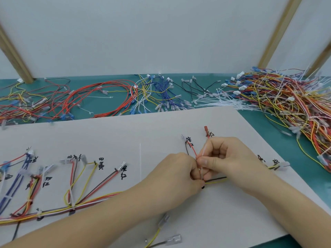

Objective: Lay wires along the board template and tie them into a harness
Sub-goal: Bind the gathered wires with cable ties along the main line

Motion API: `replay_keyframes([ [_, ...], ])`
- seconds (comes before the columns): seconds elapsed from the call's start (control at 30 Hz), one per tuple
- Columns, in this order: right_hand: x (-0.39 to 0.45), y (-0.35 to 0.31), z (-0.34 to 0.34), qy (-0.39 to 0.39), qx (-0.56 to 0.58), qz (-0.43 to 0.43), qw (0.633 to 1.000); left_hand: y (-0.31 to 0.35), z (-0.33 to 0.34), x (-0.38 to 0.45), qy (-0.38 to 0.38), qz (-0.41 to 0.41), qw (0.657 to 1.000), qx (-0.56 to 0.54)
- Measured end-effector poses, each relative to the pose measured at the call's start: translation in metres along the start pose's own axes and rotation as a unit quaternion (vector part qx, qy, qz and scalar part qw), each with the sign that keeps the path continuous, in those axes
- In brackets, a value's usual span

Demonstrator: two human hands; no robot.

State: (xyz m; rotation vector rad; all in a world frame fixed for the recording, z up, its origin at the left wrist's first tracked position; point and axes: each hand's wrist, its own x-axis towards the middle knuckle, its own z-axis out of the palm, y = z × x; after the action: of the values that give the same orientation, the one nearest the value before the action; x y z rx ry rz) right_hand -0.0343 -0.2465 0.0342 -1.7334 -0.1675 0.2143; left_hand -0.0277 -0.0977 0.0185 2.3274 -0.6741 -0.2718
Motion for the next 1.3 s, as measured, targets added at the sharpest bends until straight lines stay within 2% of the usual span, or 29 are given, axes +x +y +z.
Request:
replay_keyframes([
  [0.17, -0.001, 0.0, 0.003, 0.028, 0.037, 0.013, 0.999, 0.002, 0.0, 0.001, 0.006, -0.01, 1.0, 0.016],
  [0.53, 0.001, 0.006, 0.005, 0.042, 0.038, -0.011, 0.998, 0.003, 0.005, -0.012, 0.049, 0.014, 0.997, 0.05],
  [0.6, 0.002, 0.004, 0.005, 0.04, -0.003, -0.04, 0.998, 0.002, 0.005, -0.012, 0.047, 0.024, 0.997, 0.05],
  [0.7, 0.003, 0.007, 0.004, 0.045, -0.19, -0.133, 0.972, 0.001, 0.0, -0.016, 0.048, 0.058, 0.994, 0.074],
  [0.8, 0.002, 0.004, -0.004, 0.014, -0.347, -0.209, 0.914, -0.002, -0.014, -0.03, 0.042, 0.095, 0.994, 0.046],
  [0.87, 0.003, 0.001, -0.015, -0.034, -0.386, -0.237, 0.891, -0.009, -0.03, -0.045, 0.055, 0.113, 0.991, 0.042],
  [1.0, 0.002, 0.005, -0.026, -0.155, -0.438, -0.203, 0.862, -0.042, -0.055, -0.074, 0.078, 0.107, 0.981, 0.144],
  [1.17, 0.005, 0.014, -0.023, -0.17, -0.422, -0.199, 0.868, -0.06, -0.056, -0.087, 0.06, 0.103, 0.976, 0.184],
  [1.3, 0.004, 0.014, -0.023, -0.175, -0.386, -0.179, 0.888, -0.06, -0.048, -0.083, 0.065, 0.115, 0.982, 0.133],
])
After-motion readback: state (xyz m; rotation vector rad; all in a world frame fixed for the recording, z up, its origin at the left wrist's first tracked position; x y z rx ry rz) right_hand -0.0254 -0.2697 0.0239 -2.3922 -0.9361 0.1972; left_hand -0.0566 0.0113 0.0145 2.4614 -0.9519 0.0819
